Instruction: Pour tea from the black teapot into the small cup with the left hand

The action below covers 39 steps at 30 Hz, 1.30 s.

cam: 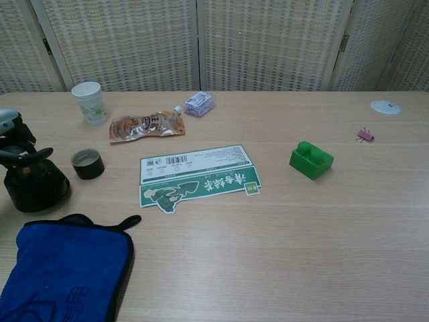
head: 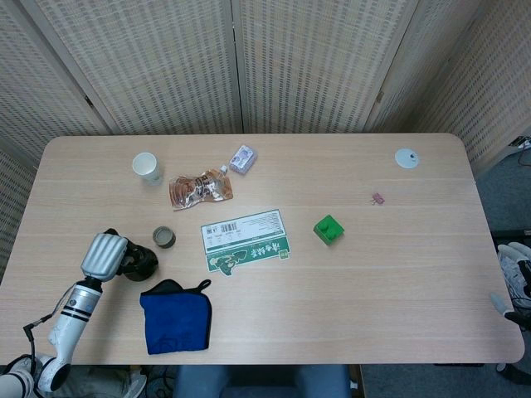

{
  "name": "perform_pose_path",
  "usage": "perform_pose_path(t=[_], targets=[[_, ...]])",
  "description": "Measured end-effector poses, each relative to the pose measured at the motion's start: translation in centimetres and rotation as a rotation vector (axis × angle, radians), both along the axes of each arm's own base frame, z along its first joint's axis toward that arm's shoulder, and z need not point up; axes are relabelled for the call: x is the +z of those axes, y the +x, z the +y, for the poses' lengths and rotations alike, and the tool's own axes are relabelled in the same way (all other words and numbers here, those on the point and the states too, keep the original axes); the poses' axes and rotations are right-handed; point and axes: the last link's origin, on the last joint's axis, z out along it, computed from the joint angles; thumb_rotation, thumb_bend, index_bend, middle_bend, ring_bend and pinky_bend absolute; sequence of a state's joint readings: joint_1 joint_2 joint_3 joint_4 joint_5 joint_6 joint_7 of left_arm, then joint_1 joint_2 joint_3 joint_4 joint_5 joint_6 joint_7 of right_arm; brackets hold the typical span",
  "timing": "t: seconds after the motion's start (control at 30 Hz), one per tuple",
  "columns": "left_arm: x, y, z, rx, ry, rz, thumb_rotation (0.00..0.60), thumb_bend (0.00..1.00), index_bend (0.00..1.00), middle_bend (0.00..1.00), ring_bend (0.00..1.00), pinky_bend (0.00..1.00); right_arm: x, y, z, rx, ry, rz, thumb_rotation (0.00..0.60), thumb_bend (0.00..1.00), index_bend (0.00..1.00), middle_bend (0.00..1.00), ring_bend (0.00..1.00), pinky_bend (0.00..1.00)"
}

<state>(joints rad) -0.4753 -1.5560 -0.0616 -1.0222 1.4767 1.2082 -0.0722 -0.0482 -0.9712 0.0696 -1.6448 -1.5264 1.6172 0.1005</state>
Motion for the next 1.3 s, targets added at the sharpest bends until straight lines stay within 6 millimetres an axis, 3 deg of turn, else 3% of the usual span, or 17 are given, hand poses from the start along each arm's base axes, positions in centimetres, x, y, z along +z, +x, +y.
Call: perform_pose_path(t=[0.4,0.63,0.9,1.0,1.1,1.3], targets=[[-0.8,-0.3,-0.3,0.01,-0.025,0.037,0.248,0.35,0.92,0.99,0.79,0.39,0.0,0.0,0.0,0.001,0.0,-0.001,0.6,0.17,0.23,0.2,0.16,0.16],[-0.6,-0.2,-0.5,0.025,-0.019,0.063,0.156,0.32,0.73,0.82,0.63,0.37,0.0,0.0,0.0,0.004,-0.001,-0.003,0.6,0.17,0.23,0.2,0.16,0.16],[-0.1,0.4,-0.7,0.046,-0.023,0.024,0.137,0.31,0.54,0.57,0.44,0.28,0.0,0.1,0.0,0.006,-0.001,-0.004,0.6,0.17,0.23,0.2,0.16,0.16],[0.3,0.7,-0.8,0.062,-0.017,-0.012,0.137,0.31,0.52,0.55,0.41,0.25,0.0,0.0,0.0,0.006,0.003,-0.003,0.6,0.17,0.23,0.2,0.16,0.16],[1.0,1.3,-0.9,0.084,0.001,-0.062,0.151,0.31,0.51,0.54,0.41,0.24,-0.1,0.0,0.0,0.007,0.016,0.0,0.6,0.17,0.23,0.2,0.16,0.16],[2.7,2.3,-2.3,0.142,0.04,-0.153,0.271,0.31,0.48,0.53,0.4,0.24,-0.9,0.2,-0.2,0.021,0.077,0.004,0.6,0.17,0.23,0.2,0.16,0.16]])
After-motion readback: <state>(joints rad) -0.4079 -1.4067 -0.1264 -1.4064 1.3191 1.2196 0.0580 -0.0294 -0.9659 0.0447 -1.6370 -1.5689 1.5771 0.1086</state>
